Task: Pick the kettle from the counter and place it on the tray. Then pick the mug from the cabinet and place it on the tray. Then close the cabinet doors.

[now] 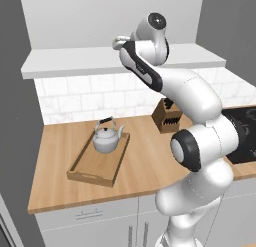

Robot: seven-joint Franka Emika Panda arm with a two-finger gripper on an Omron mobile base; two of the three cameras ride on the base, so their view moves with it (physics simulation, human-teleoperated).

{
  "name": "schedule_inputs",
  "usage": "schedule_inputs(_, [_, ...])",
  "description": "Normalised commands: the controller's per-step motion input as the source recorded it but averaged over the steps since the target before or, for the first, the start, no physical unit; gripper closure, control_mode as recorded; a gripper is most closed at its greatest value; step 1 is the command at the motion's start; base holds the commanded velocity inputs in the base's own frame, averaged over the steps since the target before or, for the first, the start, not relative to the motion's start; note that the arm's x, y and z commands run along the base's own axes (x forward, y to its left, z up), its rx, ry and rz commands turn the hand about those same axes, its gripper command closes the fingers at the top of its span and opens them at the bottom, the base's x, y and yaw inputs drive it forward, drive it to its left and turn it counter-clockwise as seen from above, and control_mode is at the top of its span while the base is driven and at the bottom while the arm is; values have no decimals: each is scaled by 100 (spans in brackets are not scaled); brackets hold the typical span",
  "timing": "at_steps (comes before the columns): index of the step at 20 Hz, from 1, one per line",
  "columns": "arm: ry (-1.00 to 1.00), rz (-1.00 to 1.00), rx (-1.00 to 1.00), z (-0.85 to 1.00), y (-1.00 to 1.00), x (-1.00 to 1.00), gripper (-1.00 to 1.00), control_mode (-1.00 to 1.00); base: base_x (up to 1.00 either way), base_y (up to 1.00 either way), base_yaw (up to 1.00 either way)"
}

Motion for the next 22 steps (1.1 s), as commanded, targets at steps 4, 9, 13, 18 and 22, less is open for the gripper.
schedule_inputs(4, [0,0,0,0,0,0,100,-100,0,0,0])
schedule_inputs(9, [0,0,0,0,0,0,100,-100,0,0,0])
schedule_inputs(13, [-3,0,0,0,1,-2,100,-100,0,0,0])
schedule_inputs(18, [-11,0,0,0,1,-34,100,-100,0,0,0])
schedule_inputs(22, [-9,0,0,0,0,-55,100,-100,0,0,0])
